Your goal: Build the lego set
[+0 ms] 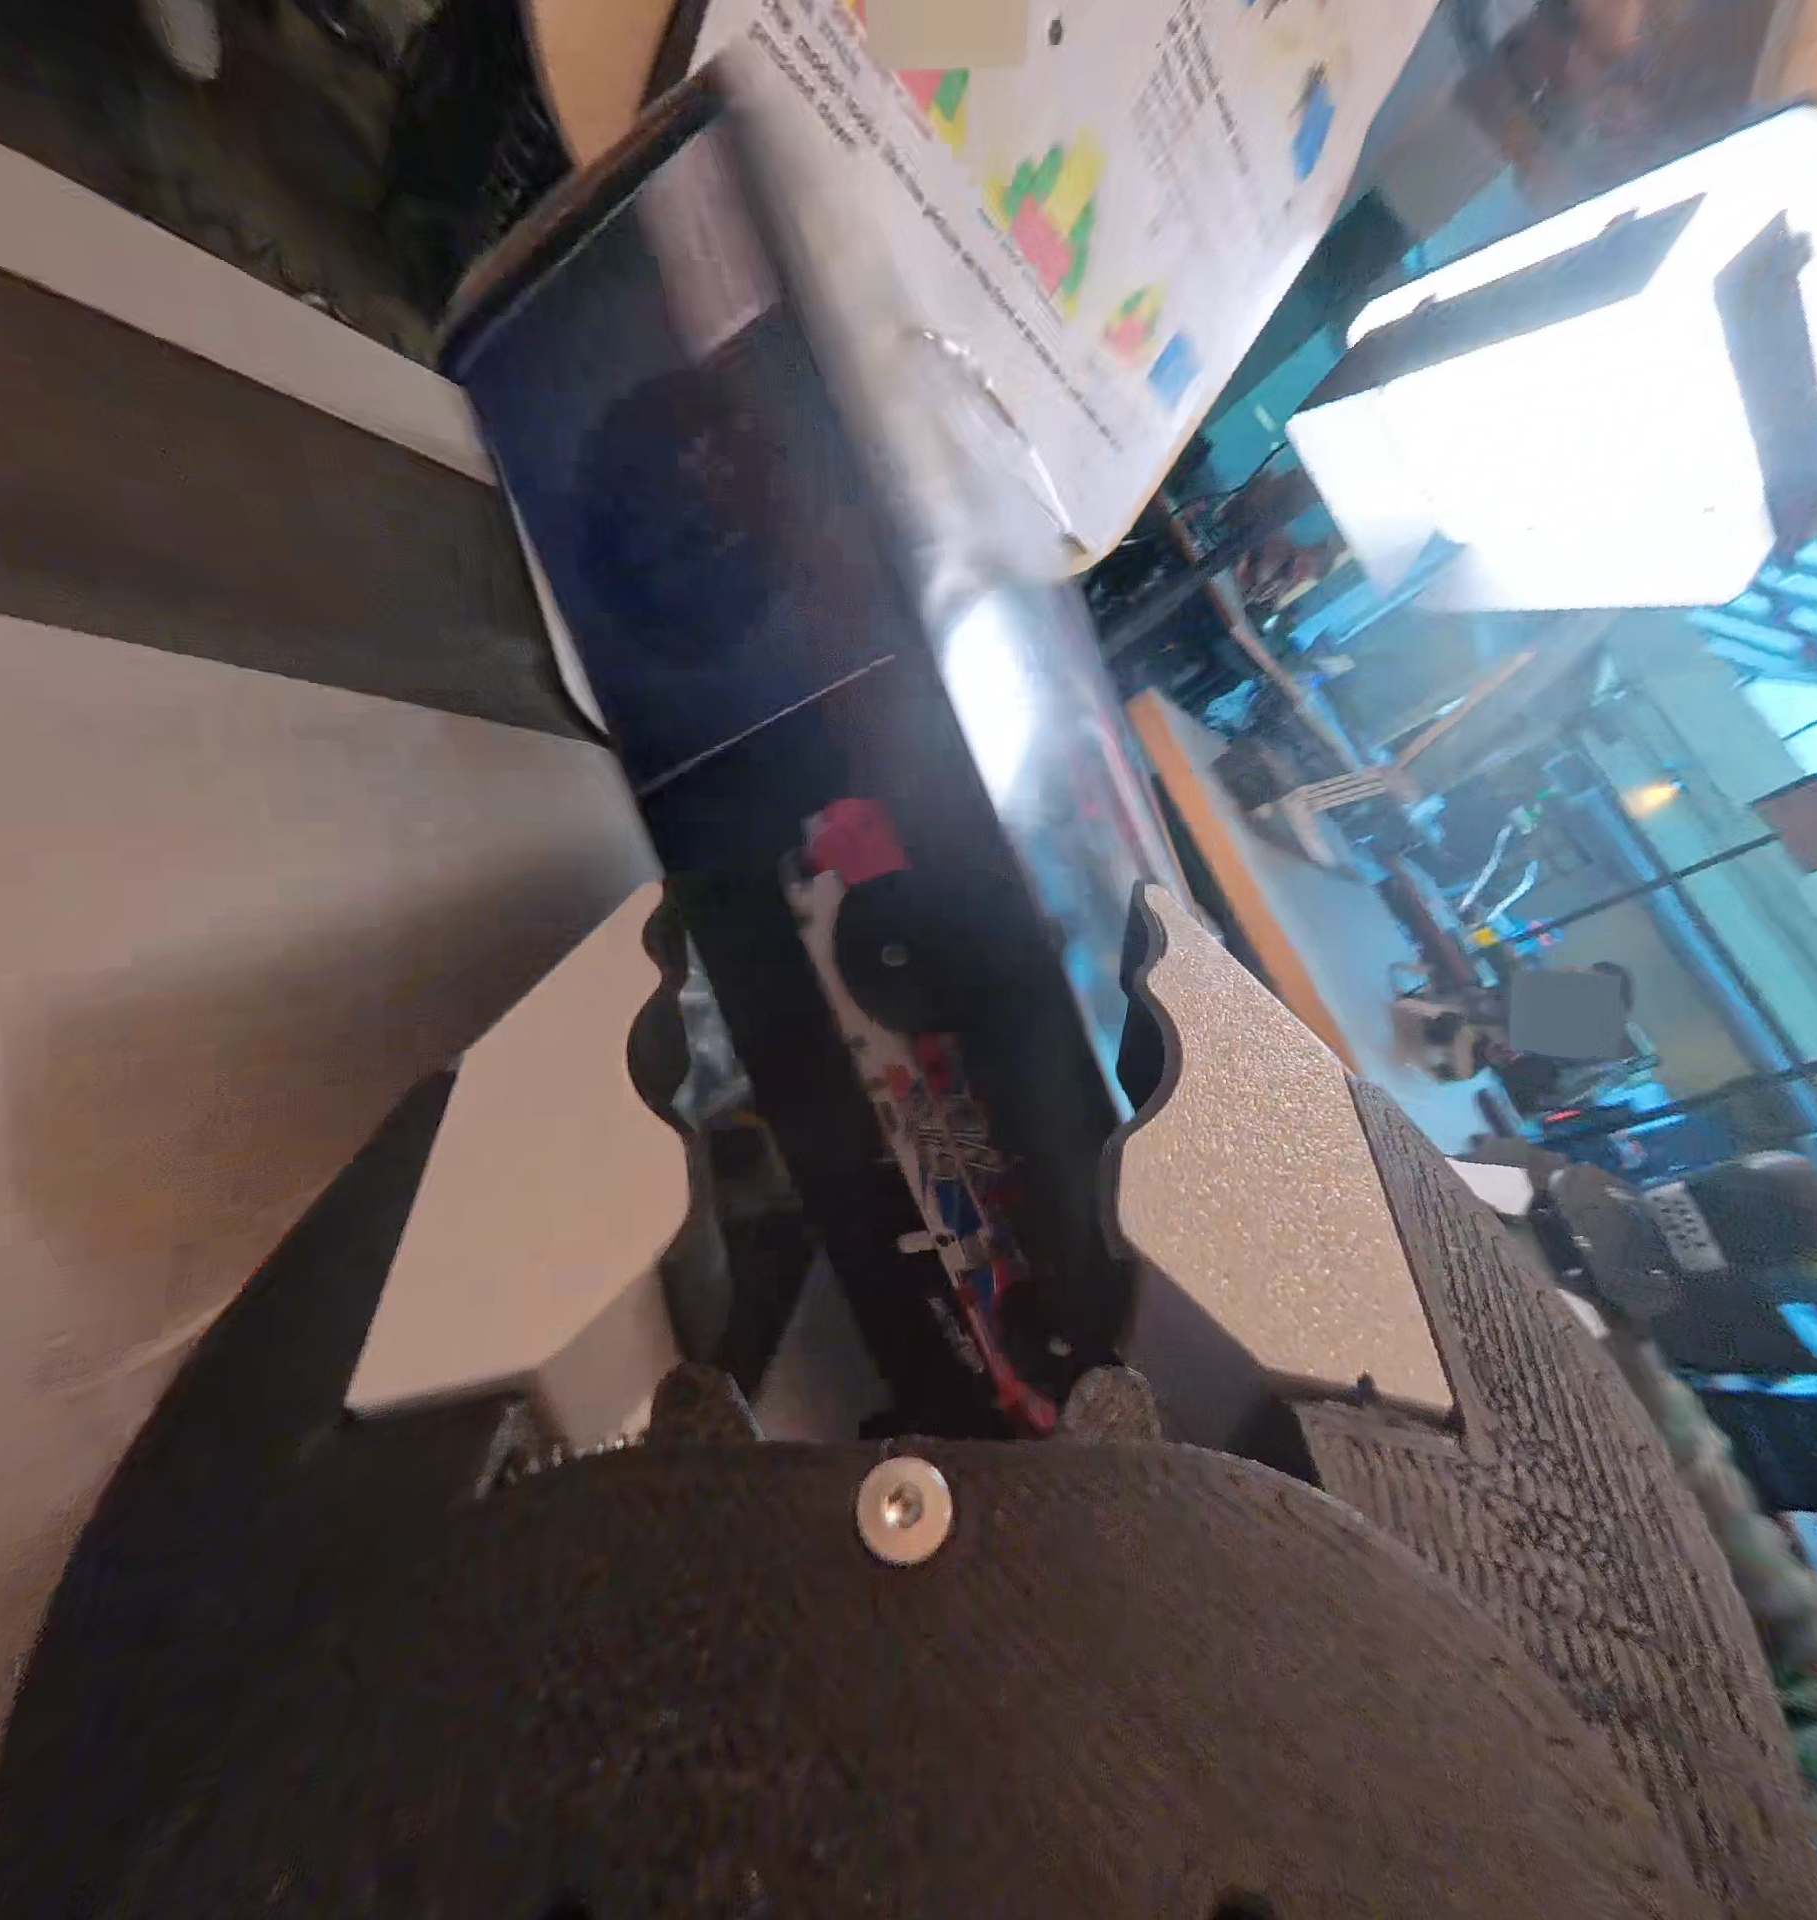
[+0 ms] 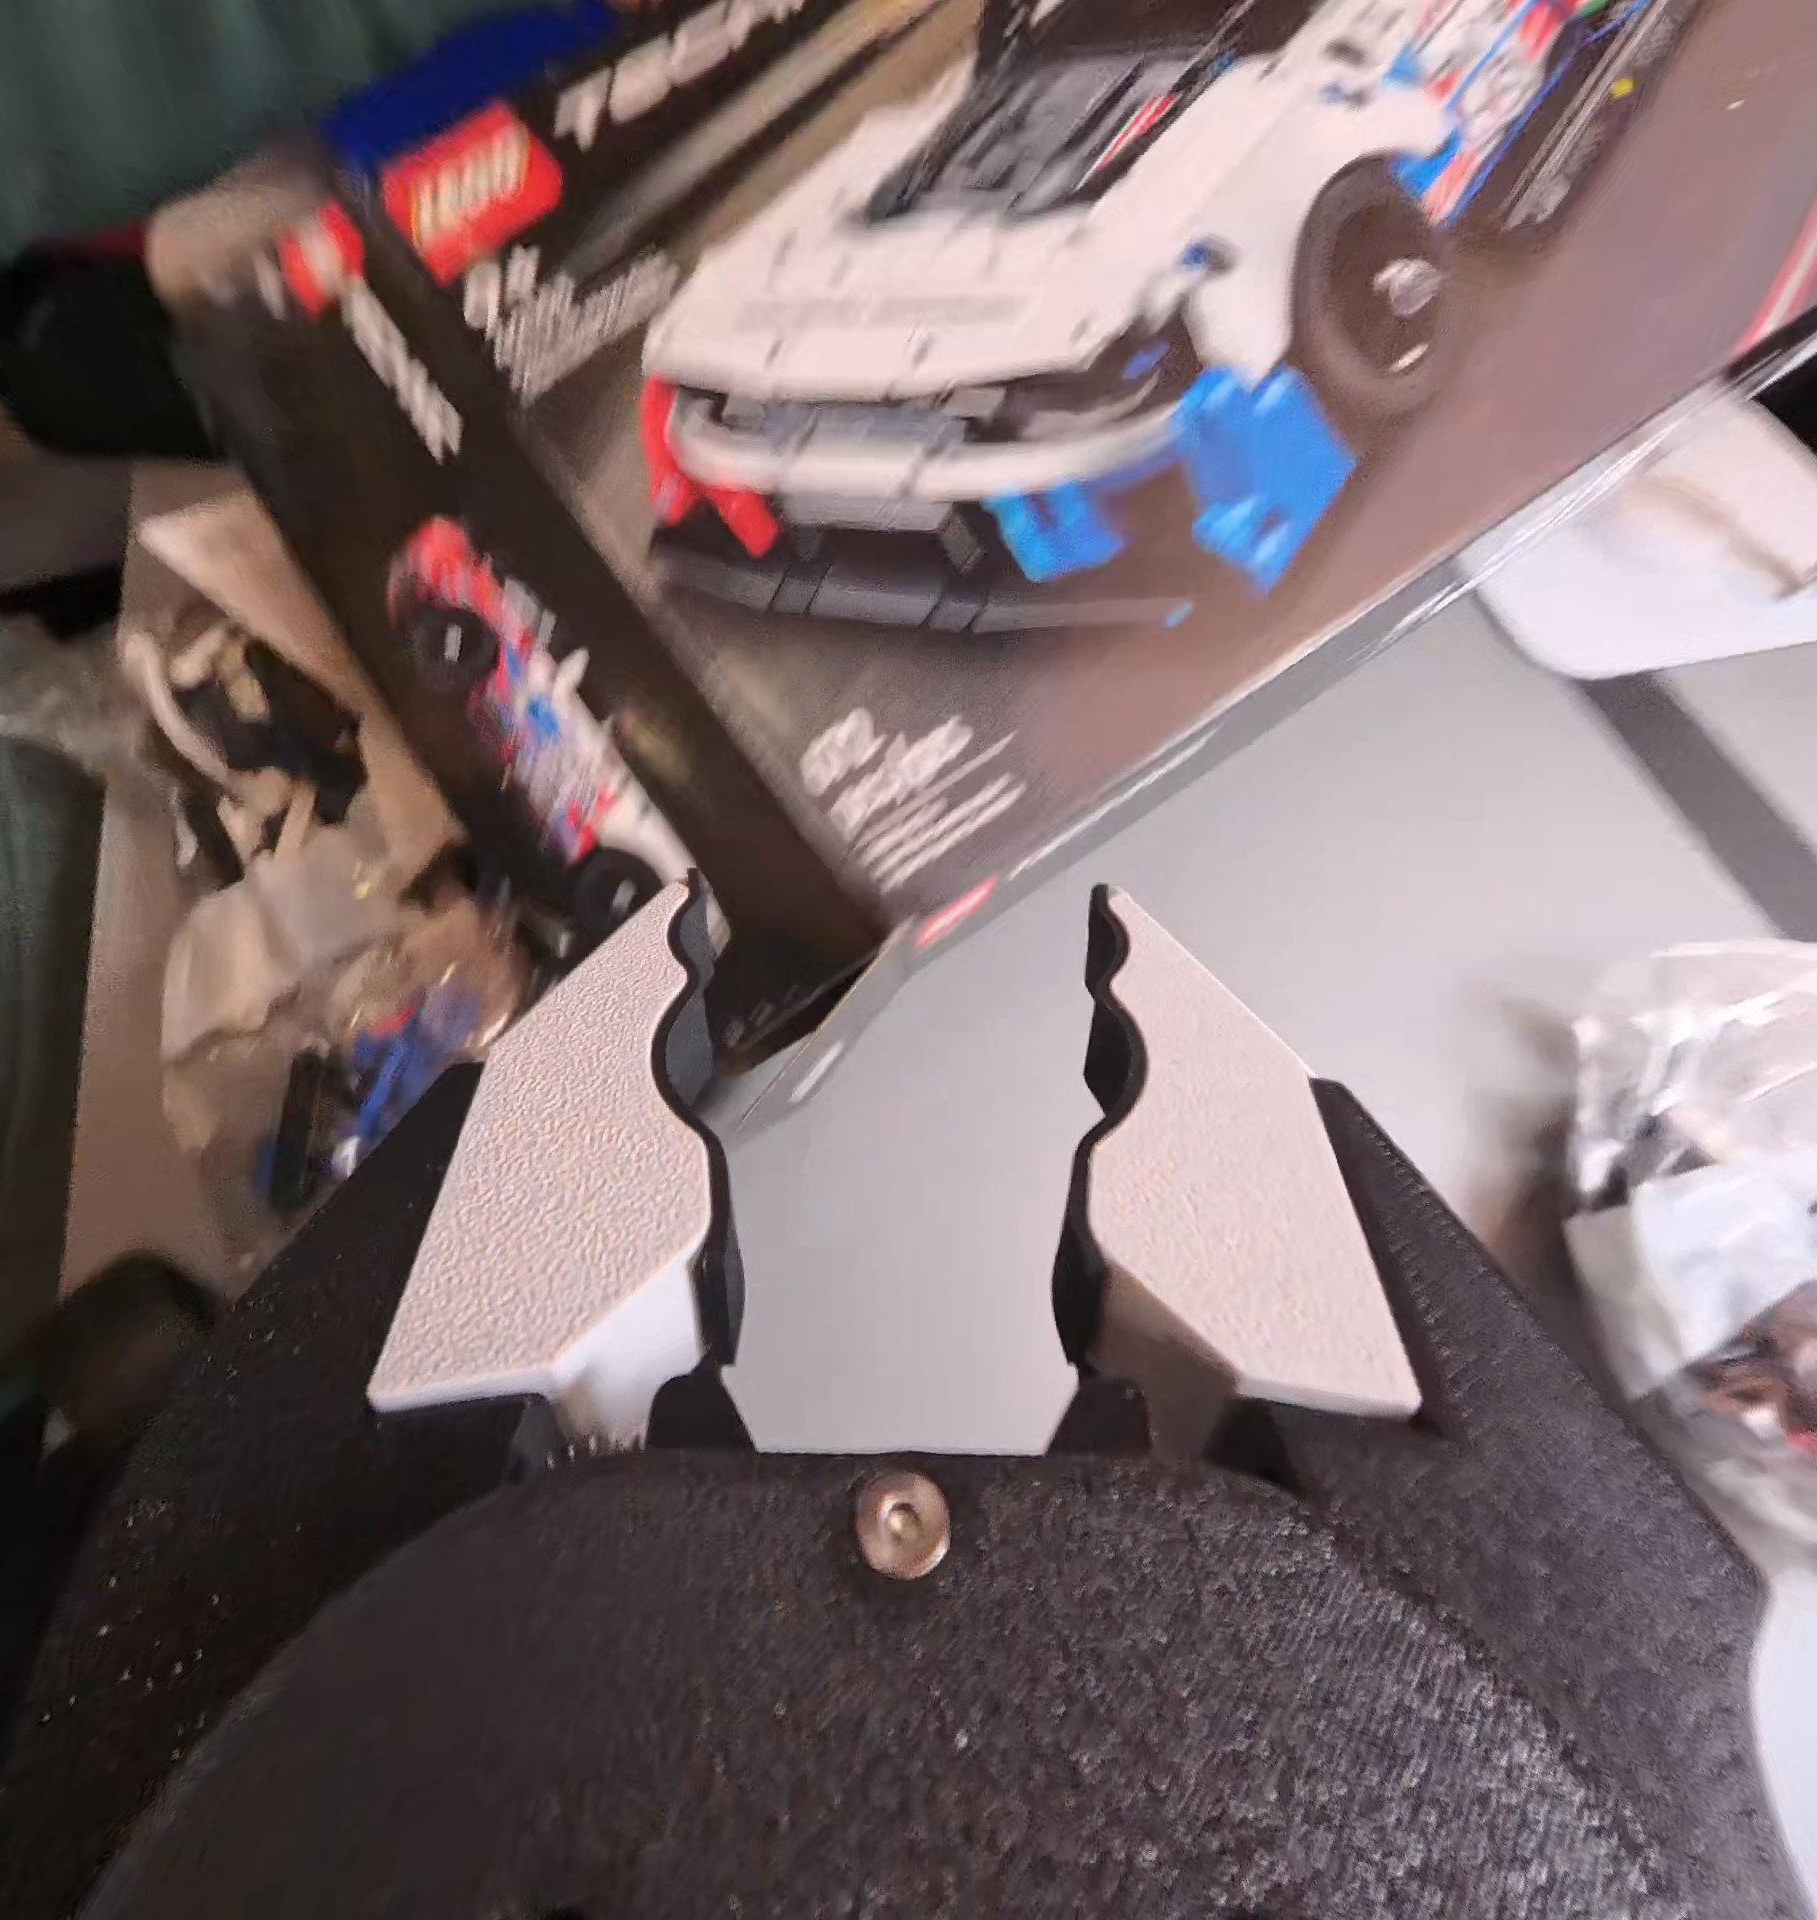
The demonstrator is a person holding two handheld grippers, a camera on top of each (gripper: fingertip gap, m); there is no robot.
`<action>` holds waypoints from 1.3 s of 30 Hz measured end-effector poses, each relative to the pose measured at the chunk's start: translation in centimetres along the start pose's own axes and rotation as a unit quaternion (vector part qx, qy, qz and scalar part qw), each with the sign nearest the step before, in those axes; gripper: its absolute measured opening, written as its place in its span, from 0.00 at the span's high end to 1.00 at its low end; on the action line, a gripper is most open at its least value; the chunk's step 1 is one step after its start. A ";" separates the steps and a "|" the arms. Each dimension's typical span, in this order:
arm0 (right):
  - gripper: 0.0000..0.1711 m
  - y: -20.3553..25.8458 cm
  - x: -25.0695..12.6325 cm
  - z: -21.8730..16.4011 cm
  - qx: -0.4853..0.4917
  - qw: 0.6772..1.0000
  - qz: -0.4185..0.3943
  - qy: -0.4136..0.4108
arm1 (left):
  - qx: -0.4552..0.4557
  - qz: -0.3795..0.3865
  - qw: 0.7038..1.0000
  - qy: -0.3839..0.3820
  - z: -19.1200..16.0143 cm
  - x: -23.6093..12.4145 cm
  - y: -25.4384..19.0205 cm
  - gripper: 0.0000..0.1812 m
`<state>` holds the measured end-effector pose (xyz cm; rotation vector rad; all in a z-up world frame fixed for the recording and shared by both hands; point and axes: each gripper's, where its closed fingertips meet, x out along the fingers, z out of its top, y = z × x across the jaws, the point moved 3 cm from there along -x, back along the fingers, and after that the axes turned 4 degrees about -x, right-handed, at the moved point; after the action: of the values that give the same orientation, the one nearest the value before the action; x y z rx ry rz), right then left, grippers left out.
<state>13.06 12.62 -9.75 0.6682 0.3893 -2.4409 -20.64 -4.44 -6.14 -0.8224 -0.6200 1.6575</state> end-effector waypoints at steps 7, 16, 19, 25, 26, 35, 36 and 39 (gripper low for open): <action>0.61 2.5 -0.9 -3.8 0.098 0.988 0.108 -0.045 | 0.175 -0.035 0.981 0.083 -3.1 -4.2 -1.9 0.44; 0.76 -5.3 -0.6 -8.4 0.145 0.987 0.036 -0.056 | 0.401 -0.078 0.890 0.203 -13.9 -10.6 -3.0 0.47; 0.69 -4.6 1.0 -6.2 0.142 0.981 0.089 -0.099 | 0.424 -0.107 0.874 0.211 -16.4 -9.4 -4.5 0.45; 0.64 -4.6 1.9 -5.5 0.078 0.995 0.049 -0.050 | 0.473 -0.107 0.852 0.198 -17.0 -8.1 -6.4 0.50; 0.63 -4.7 1.6 -5.4 0.060 0.997 0.029 -0.039 | 0.477 -0.105 0.850 0.197 -17.0 -8.3 -6.5 0.50; 0.48 0.9 -0.3 0.5 -0.212 0.967 -0.140 0.025 | 0.498 -0.070 0.845 0.181 -17.0 -10.4 -5.7 0.53; 0.48 1.5 0.3 1.1 -0.237 0.959 -0.155 0.026 | 0.496 -0.073 0.846 0.181 -17.2 -10.3 -5.6 0.53; 0.61 1.7 2.7 2.5 -0.294 0.932 -0.207 0.039 | 0.487 -0.083 0.851 0.175 -17.3 -9.9 -5.7 0.54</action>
<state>11.21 9.04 -9.40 0.4437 1.3448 -2.4725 -2.29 -13.05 -10.54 -0.2740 0.4108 1.3519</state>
